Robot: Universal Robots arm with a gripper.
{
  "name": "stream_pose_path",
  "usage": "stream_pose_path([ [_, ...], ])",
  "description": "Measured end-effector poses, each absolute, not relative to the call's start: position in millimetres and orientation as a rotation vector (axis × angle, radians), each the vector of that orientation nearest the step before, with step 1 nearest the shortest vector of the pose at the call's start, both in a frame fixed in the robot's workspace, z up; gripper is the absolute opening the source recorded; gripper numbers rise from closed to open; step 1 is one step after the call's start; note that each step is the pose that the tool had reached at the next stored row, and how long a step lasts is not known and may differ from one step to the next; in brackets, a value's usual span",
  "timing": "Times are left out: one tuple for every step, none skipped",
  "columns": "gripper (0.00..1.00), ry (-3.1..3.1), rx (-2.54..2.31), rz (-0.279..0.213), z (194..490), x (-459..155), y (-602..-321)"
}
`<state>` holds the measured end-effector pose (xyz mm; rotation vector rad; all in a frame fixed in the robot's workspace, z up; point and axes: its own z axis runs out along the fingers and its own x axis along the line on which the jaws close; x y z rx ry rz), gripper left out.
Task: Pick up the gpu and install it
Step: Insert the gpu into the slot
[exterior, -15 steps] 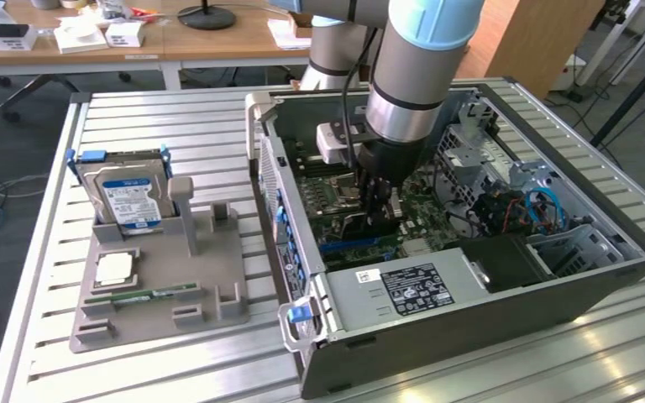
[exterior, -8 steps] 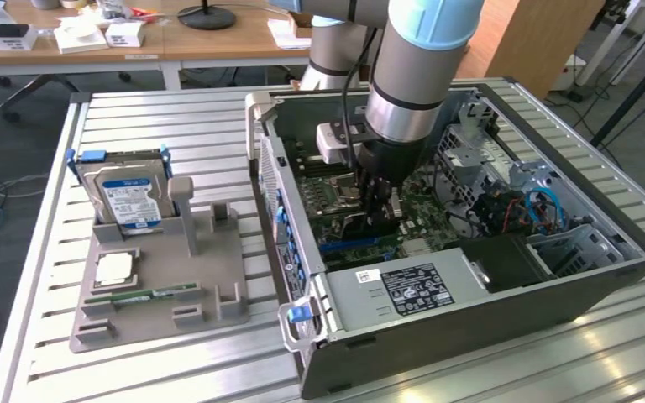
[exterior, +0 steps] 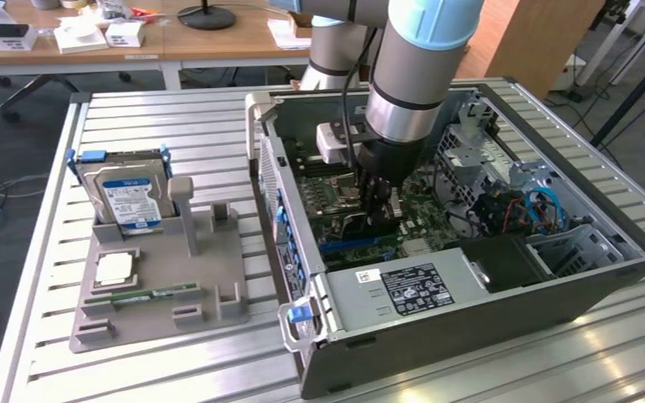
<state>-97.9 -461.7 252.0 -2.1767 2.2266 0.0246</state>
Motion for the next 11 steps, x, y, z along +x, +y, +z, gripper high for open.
stream_pose_path([
  [0.26, 2.227, -2.177, 0.025, 251.9, -97.9, -461.6],
  [0.26, 2.227, -2.177, 0.025, 251.9, -97.8, -461.7],
  [0.26, 2.226, -2.177, 0.025, 251.9, -97.9, -461.6],
  [0.26, 2.226, -2.177, 0.025, 251.3, -97.8, -461.6],
  [0.26, 2.227, -2.177, 0.025, 250.9, -97.8, -461.6],
  [0.26, 2.227, -2.177, 0.025, 250.9, -97.9, -461.6],
  [0.26, 2.227, -2.177, 0.024, 250.9, -97.8, -461.7],
  [0.26, 2.227, -2.177, 0.024, 250.9, -97.8, -461.7],
  [0.26, 2.227, -2.177, 0.025, 250.9, -97.9, -461.7],
  [0.26, 2.227, -2.177, 0.024, 250.8, -97.9, -461.7],
  [0.26, 2.227, -2.177, 0.024, 250.6, -97.9, -461.7],
])
